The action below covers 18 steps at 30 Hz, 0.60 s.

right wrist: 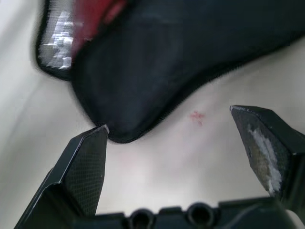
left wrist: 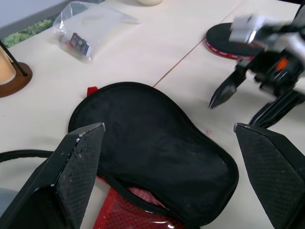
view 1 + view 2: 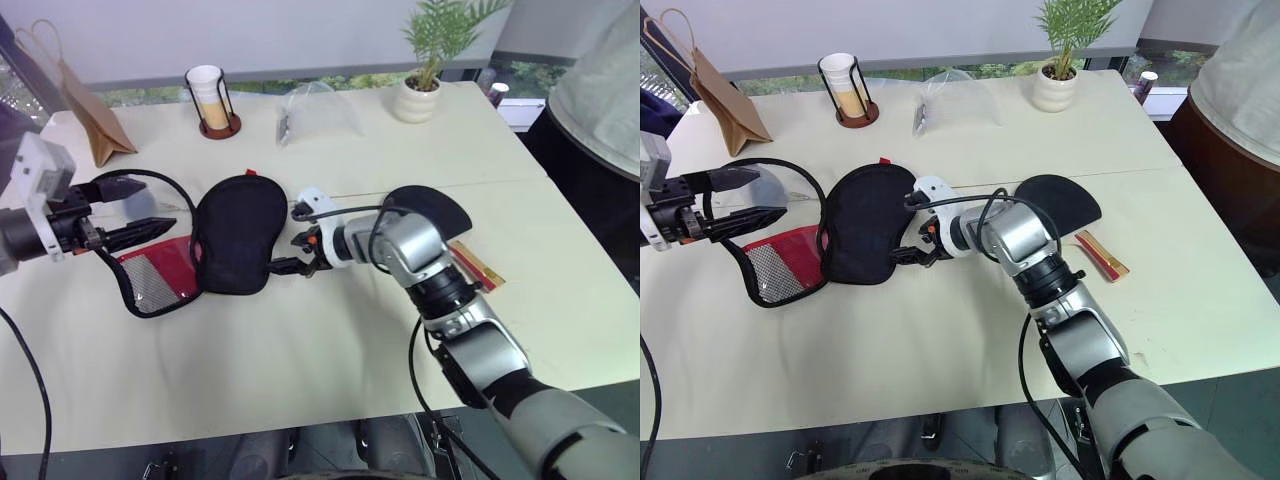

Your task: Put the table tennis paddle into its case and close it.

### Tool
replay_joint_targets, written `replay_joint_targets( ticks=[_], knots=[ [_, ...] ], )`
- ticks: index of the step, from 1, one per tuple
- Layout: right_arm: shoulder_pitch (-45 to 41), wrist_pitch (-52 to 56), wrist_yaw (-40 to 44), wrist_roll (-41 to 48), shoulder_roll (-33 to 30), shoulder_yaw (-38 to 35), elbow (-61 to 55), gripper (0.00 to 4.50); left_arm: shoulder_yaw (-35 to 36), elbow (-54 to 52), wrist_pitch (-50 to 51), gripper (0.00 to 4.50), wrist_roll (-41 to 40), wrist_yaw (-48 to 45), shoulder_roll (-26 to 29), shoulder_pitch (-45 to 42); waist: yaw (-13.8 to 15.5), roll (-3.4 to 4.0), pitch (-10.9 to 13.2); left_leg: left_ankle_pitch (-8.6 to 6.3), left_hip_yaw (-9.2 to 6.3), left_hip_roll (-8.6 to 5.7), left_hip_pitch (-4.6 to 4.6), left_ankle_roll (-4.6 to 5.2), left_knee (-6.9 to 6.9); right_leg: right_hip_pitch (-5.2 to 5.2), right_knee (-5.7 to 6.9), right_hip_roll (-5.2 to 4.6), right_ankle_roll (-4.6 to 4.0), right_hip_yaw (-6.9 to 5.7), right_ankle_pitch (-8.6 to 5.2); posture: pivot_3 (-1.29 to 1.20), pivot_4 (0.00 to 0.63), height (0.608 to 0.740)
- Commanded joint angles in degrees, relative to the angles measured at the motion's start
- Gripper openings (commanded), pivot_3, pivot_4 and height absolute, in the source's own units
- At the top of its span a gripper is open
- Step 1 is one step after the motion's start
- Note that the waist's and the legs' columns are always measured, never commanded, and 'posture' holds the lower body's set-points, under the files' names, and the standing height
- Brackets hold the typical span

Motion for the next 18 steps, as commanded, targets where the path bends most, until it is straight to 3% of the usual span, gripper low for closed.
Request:
replay_joint_targets(
  ticks=[1,18],
  knots=[
    [-2.5,-3.0,-1.6,-1.9,2.3,-0.5,3.0,4.44,3.0,-2.6,0.2,4.50,-0.6,0.8,0.0,0.6,-0.1,0.00,0.0,0.01,0.00,0.00,0.00,-0.01,-0.01,-0.01,0.01,0.01,0.00,0.00,0.00,0.00,0.150,0.740],
    [-4.8,-16.7,-1.2,-11.5,14.6,4.5,21.0,4.44,6.4,-5.4,2.4,4.50,-0.5,1.4,1.0,3.7,-3.1,-0.07,0.0,0.05,-0.03,0.13,0.16,-0.10,-0.17,-0.08,0.12,0.24,-0.02,0.11,-0.01,0.00,0.150,0.740]
  ],
)
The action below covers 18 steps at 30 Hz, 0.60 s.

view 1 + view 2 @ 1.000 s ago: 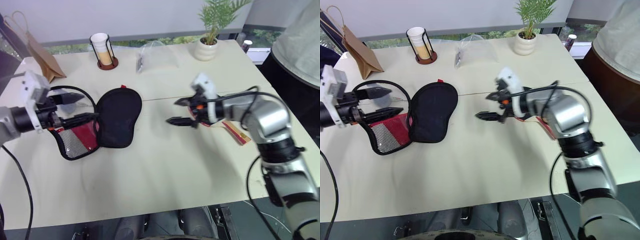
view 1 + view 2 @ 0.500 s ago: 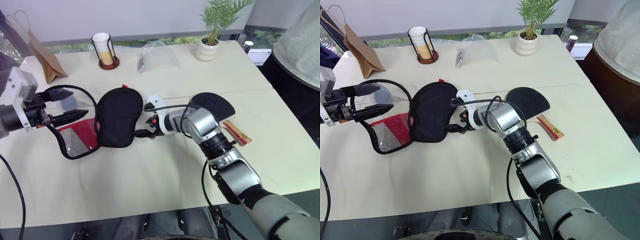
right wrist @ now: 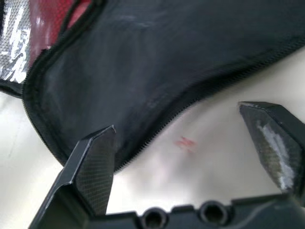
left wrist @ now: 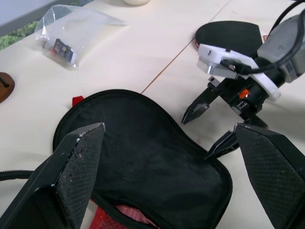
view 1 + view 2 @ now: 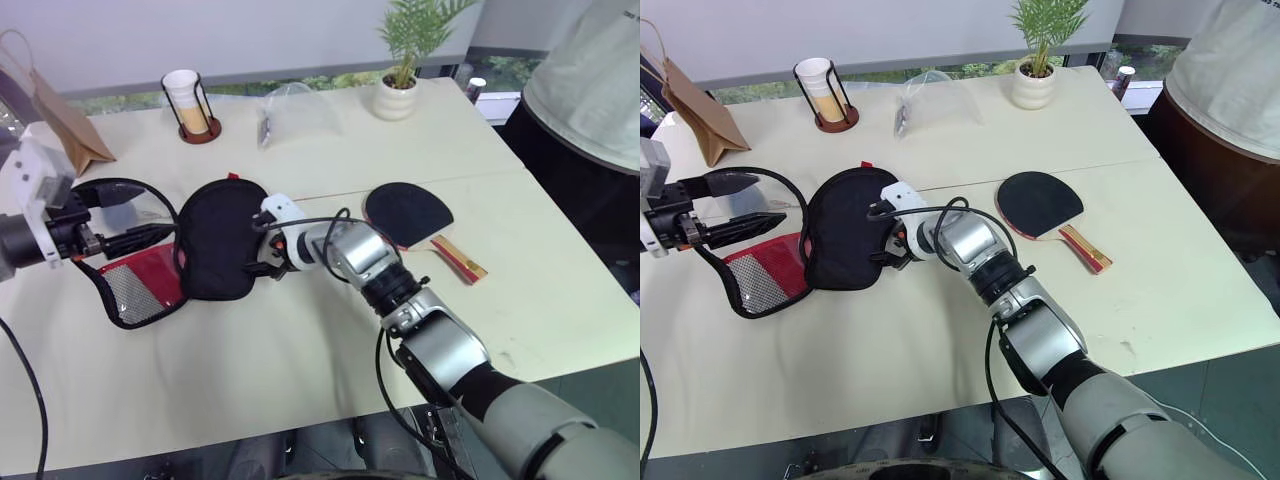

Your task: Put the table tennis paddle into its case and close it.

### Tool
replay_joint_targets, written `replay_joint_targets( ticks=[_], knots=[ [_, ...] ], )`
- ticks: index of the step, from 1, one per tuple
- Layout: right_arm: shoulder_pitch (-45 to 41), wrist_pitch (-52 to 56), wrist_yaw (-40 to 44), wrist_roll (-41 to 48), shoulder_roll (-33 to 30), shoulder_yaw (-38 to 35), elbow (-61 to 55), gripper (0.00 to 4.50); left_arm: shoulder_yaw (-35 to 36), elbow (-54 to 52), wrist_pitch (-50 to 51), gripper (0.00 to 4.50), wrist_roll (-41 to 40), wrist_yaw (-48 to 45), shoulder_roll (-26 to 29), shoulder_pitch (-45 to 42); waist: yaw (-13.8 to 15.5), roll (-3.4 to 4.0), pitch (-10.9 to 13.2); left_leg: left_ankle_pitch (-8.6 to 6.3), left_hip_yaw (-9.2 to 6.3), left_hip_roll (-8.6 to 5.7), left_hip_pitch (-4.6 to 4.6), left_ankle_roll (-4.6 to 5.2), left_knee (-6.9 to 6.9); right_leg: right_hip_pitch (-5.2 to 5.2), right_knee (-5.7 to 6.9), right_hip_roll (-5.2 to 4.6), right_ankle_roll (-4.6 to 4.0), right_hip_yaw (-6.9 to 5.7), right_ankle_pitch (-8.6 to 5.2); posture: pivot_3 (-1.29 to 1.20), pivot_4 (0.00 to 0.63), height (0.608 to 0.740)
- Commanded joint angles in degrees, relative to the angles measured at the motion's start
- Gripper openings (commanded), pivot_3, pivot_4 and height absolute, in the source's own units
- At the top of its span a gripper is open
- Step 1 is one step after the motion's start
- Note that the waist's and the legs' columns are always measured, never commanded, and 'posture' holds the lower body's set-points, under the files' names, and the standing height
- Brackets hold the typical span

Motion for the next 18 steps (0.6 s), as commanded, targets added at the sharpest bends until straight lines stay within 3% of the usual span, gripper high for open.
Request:
replay_joint_targets(
  ticks=[1,7,8,10,13,17,18],
  knots=[
    [0.3,-3.1,0.9,-2.3,3.3,2.7,3.3,4.44,3.9,-2.4,0.6,4.50,-0.6,0.3,1.1,0.9,-0.1,-0.02,0.0,0.00,0.01,0.03,0.02,0.00,-0.01,0.00,0.00,0.05,0.00,0.04,0.00,0.00,0.150,0.740],
    [2.0,-8.1,1.2,-7.3,7.1,6.5,6.3,4.44,6.9,-4.6,2.0,4.50,-0.9,1.1,0.8,3.3,-0.1,-0.12,-0.1,-0.09,0.06,0.71,0.13,-0.37,-0.04,-0.02,-0.02,0.70,-0.41,0.11,0.06,0.00,0.150,0.740],
    [2.4,-9.0,1.2,-8.2,7.6,7.1,7.1,4.21,7.3,-5.0,2.3,4.50,-0.9,1.2,0.8,3.6,-0.1,-0.14,-0.1,-0.10,0.06,0.78,0.18,-0.40,-0.08,-0.01,0.00,0.76,-0.50,0.10,0.04,0.00,0.150,0.740],
    [3.0,-11.4,0.8,-10.3,8.2,8.2,9.2,3.62,8.0,-5.7,2.9,4.50,-1.2,1.5,0.8,4.0,-0.1,-0.15,-0.1,-0.04,0.06,0.87,0.39,-0.50,-0.31,0.06,0.01,0.84,-0.66,0.11,0.00,0.00,0.150,0.740],
    [3.1,-14.3,0.0,-12.4,8.3,8.3,12.0,2.18,8.8,-6.7,3.6,4.50,-1.3,2.0,0.5,4.5,0.0,-0.15,-0.1,0.02,0.10,0.89,1.07,-0.63,-0.80,0.35,-0.03,0.82,-0.88,0.12,-0.14,0.00,0.150,0.740],
    [2.3,-14.1,-0.2,-11.3,7.5,5.7,13.4,0.22,8.7,-7.7,3.9,4.50,-1.7,2.9,0.1,4.9,0.1,-0.14,-0.1,0.04,0.04,0.95,1.13,-0.64,-0.83,0.35,0.01,0.88,-0.92,0.09,-0.16,0.00,0.150,0.740],
    [2.0,-13.5,0.0,-10.9,7.2,5.0,13.4,0.04,8.6,-7.9,3.8,4.50,-1.7,3.0,-0.1,5.2,0.2,-0.16,-0.1,0.05,0.03,0.95,1.14,-0.67,-0.81,0.36,0.01,0.88,-0.92,0.09,-0.16,0.00,0.150,0.740]
  ],
)
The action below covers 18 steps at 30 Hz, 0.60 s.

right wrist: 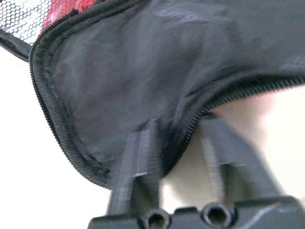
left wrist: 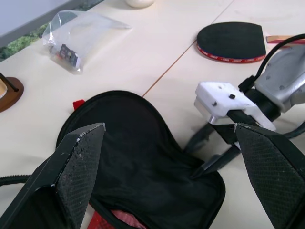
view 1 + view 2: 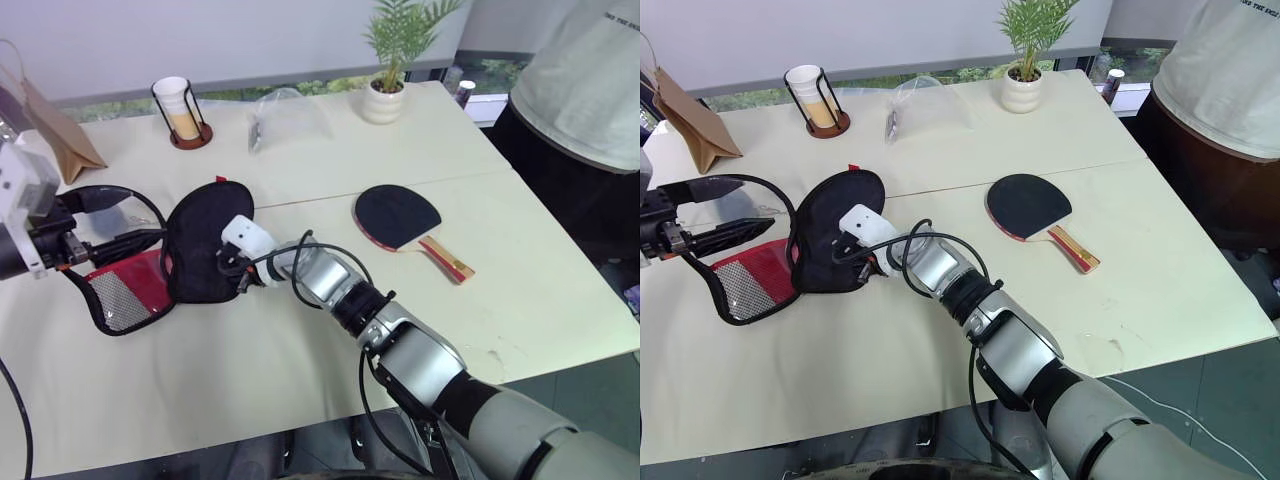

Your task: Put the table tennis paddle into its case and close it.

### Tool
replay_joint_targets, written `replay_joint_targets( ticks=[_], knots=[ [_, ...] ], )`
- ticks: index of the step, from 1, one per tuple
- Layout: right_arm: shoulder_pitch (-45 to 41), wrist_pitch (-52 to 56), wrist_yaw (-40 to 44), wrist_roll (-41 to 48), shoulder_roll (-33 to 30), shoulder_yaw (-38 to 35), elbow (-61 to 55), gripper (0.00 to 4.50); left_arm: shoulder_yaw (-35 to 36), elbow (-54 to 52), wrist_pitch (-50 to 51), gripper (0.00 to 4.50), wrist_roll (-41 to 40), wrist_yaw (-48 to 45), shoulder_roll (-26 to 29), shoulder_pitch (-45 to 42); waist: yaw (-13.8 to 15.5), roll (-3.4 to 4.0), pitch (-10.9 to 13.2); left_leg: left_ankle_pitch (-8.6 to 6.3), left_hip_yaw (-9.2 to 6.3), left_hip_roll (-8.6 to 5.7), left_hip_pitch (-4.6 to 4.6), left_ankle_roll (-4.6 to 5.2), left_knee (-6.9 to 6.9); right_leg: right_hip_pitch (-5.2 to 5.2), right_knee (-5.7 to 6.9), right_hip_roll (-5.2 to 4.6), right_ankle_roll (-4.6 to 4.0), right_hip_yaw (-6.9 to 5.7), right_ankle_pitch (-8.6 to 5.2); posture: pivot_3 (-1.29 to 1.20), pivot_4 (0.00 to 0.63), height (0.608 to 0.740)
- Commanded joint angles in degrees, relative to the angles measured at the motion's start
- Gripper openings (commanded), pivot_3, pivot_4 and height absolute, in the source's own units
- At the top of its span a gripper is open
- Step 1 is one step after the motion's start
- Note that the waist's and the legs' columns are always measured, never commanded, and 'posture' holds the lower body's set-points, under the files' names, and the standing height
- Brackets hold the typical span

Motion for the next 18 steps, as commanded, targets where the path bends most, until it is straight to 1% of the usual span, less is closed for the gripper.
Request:
replay_joint_targets(
  ticks=[1,5,9,10,12,14,16,18],
  knots=[
    [1.1,4.2,0.1,-0.2,0.6,-1.8,3.5,0.04,2.2,-1.4,-0.4,4.50,-0.5,0.7,-0.2,0.3,0.2,-0.07,-0.1,0.01,-0.02,-0.01,0.00,-0.02,0.01,0.01,0.00,0.00,0.00,-0.01,0.00,0.00,0.150,0.740],
    [1.4,9.0,2.0,1.4,-1.8,-4.7,-0.5,0.04,1.2,-1.4,-0.8,4.50,-0.6,0.9,-0.8,-0.1,0.8,-0.14,-0.1,0.04,-0.03,-0.03,0.00,-0.06,0.04,0.03,-0.02,-0.03,0.00,-0.03,0.00,0.00,0.150,0.740],
    [5.6,21.1,9.6,6.3,-10.3,-6.6,-18.4,0.04,-0.8,-1.0,-1.5,4.50,-0.4,0.8,-1.4,-1.3,2.1,-0.16,-0.1,0.03,-0.05,-0.11,-0.12,-0.06,0.05,0.00,-0.10,-0.13,0.00,-0.08,0.00,0.00,0.150,0.740],
    [7.1,23.5,11.6,7.6,-12.9,-6.1,-23.6,0.04,-1.2,-0.9,-1.6,4.50,-0.4,0.7,-1.5,-1.5,2.3,-0.17,-0.1,0.04,-0.06,-0.16,-0.18,-0.06,0.08,0.00,-0.13,-0.19,0.01,-0.13,0.00,0.00,0.150,0.740],
    [11.0,26.7,18.2,11.0,-21.4,-4.4,-36.3,0.04,-2.6,-0.6,-2.0,4.50,-0.4,0.5,-2.1,-2.3,2.8,-0.19,-0.1,0.02,-0.02,-0.20,-0.25,-0.03,0.14,0.02,-0.19,-0.23,0.02,-0.12,0.01,0.00,0.150,0.740],
    [13.7,28.1,23.4,13.6,-29.3,-3.2,-45.0,0.04,-4.2,-0.3,-2.7,4.50,-0.2,0.5,-2.7,-3.0,3.3,-0.17,-0.1,-0.01,0.01,-0.21,-0.29,0.01,0.17,0.09,-0.21,-0.24,0.04,-0.13,0.00,0.00,0.150,0.740],
    [14.9,27.7,25.8,14.9,-34.4,-2.9,-48.6,0.04,-5.2,0.1,-3.1,4.50,0.0,0.6,-3.2,-3.6,3.0,-0.26,-0.1,-0.01,0.07,-0.17,-0.33,0.02,0.17,0.20,-0.20,-0.24,0.09,-0.13,-0.03,0.00,0.150,0.740],
    [15.7,25.4,27.7,14.9,-38.9,-2.7,-49.1,0.04,-6.3,0.4,-3.5,4.50,0.1,0.7,-3.8,-4.3,2.5,-0.26,-0.1,-0.01,0.15,-0.05,-0.32,0.02,0.16,0.13,-0.19,-0.19,0.09,-0.13,-0.04,0.00,0.150,0.740]
  ],
)
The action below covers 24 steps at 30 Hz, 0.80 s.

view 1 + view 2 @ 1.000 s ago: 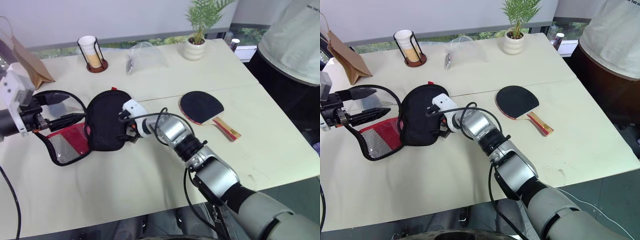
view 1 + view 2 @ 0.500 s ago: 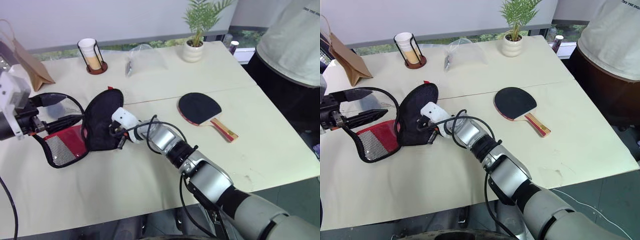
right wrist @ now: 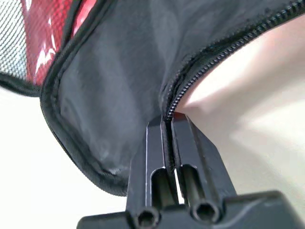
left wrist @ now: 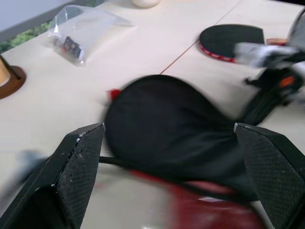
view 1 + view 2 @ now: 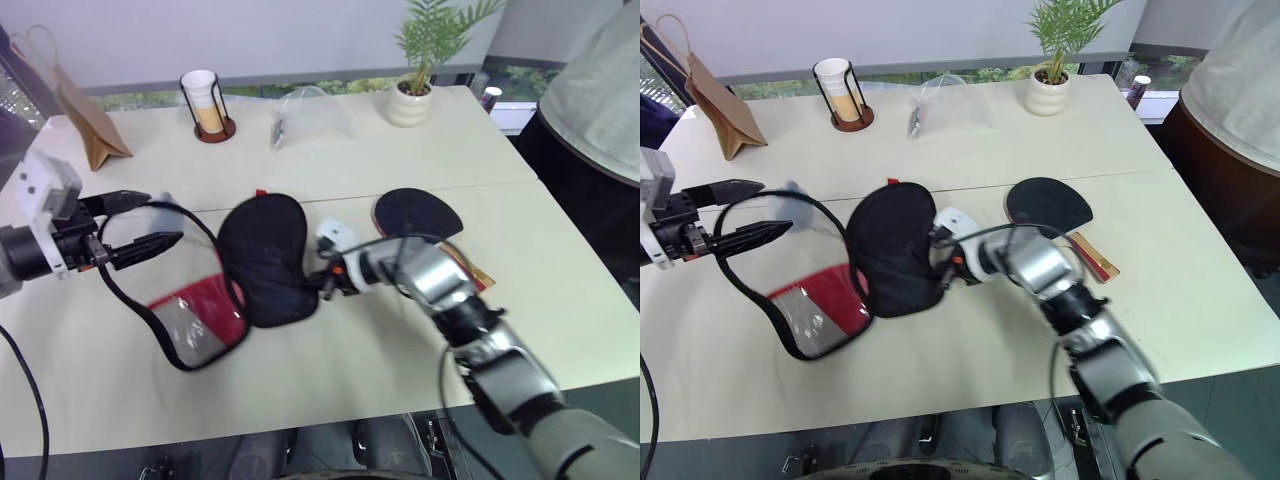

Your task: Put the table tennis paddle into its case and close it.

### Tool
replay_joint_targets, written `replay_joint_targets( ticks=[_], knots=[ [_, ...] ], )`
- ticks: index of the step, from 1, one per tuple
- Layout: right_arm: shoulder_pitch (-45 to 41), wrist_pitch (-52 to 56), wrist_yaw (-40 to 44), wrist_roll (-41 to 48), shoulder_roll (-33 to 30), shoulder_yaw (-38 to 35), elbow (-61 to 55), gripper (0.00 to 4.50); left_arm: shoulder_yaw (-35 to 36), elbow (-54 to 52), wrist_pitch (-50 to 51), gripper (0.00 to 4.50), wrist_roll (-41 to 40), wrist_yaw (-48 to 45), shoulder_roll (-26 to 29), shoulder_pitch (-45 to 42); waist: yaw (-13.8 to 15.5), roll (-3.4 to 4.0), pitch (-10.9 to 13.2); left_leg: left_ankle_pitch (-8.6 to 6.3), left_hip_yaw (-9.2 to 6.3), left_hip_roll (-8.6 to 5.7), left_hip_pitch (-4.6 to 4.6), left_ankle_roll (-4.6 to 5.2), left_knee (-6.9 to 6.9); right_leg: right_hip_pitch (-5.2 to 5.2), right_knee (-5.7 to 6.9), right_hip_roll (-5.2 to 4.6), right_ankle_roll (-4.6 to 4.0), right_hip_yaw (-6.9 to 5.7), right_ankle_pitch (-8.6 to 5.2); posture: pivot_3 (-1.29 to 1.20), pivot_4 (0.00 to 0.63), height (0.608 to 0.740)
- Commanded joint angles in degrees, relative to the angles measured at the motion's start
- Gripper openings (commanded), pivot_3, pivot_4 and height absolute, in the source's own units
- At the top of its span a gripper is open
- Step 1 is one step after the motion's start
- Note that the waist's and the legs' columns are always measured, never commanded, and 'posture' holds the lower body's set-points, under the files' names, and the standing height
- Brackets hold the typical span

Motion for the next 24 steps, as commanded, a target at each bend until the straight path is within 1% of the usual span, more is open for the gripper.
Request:
replay_joint_targets(
  ticks=[1,5,10,16,18,19,22,23,24],
  knots=[
    [0.0,-3.8,3.8,1.1,-4.4,0.4,-3.5,0.04,-1.0,-0.2,-1.6,4.50,0.1,0.2,-0.5,-1.8,-0.6,-0.01,0.0,0.00,0.02,0.07,0.02,0.00,-0.01,0.00,0.00,0.01,-0.01,0.01,0.00,0.00,0.150,0.740],
    [-0.6,-8.8,3.5,-1.0,-8.5,-0.2,1.5,0.04,-2.5,0.1,-2.1,4.50,0.4,0.0,-0.8,-2.3,-1.1,-0.02,0.0,0.00,0.02,0.16,0.01,0.00,-0.01,-0.01,0.01,0.05,-0.04,0.00,-0.02,0.00,0.150,0.740],
    [-1.0,-12.2,4.7,-1.4,-12.0,-1.7,5.1,0.04,-3.4,0.5,-2.7,4.50,0.5,0.1,-0.9,-2.9,-1.0,-0.06,0.0,0.00,0.05,0.04,-0.04,0.01,0.00,-0.01,-0.02,-0.01,-0.03,0.01,-0.02,0.00,0.150,0.740],
    [-1.9,-13.8,4.6,-1.5,-13.3,-3.5,8.1,0.04,-4.4,0.4,-3.2,4.50,0.9,-0.2,-1.1,-2.8,-0.2,-0.18,0.1,0.00,0.05,0.01,-0.06,0.01,0.04,0.00,-0.02,-0.03,-0.03,0.01,-0.02,0.00,0.150,0.740],
    [-2.2,-13.4,4.5,-1.3,-13.2,-4.0,8.3,0.58,-4.7,0.5,-3.2,4.50,0.9,-0.3,-1.3,-3.1,0.1,-0.17,0.1,0.00,0.06,0.02,-0.06,0.01,0.04,-0.02,-0.02,-0.02,-0.03,0.01,-0.02,0.00,0.150,0.740],
    [-2.2,-13.4,4.5,-1.2,-13.2,-4.1,8.1,0.97,-4.8,0.5,-3.2,4.50,0.9,-0.3,-1.5,-3.3,0.2,-0.17,0.1,0.00,0.05,0.02,-0.06,0.01,0.04,-0.02,-0.02,-0.02,-0.03,0.01,-0.02,0.00,0.150,0.740],
    [-2.1,-13.2,3.7,-1.3,-13.1,-4.8,7.6,2.25,-5.9,0.7,-3.3,4.50,1.0,-0.3,-2.1,-4.1,0.4,-0.18,0.1,0.00,0.05,0.02,-0.08,0.01,0.04,-0.02,-0.02,-0.02,-0.03,0.01,-0.02,0.00,0.150,0.740],
    [-2.3,-12.6,3.5,-0.8,-13.4,-5.8,6.9,2.83,-6.3,0.6,-3.2,4.50,0.9,-0.3,-2.4,-4.4,0.4,-0.20,0.1,0.00,0.05,0.02,-0.09,0.01,0.04,-0.03,-0.02,-0.03,-0.03,0.01,-0.02,0.00,0.150,0.740],
    [-2.6,-11.9,3.3,-0.3,-13.8,-6.9,6.2,3.24,-6.6,0.6,-3.1,4.50,0.8,-0.3,-2.6,-4.7,0.4,-0.21,0.1,0.00,0.05,0.02,-0.09,0.01,0.05,-0.03,-0.02,-0.02,-0.03,0.01,-0.02,0.00,0.150,0.740]
  ],
)
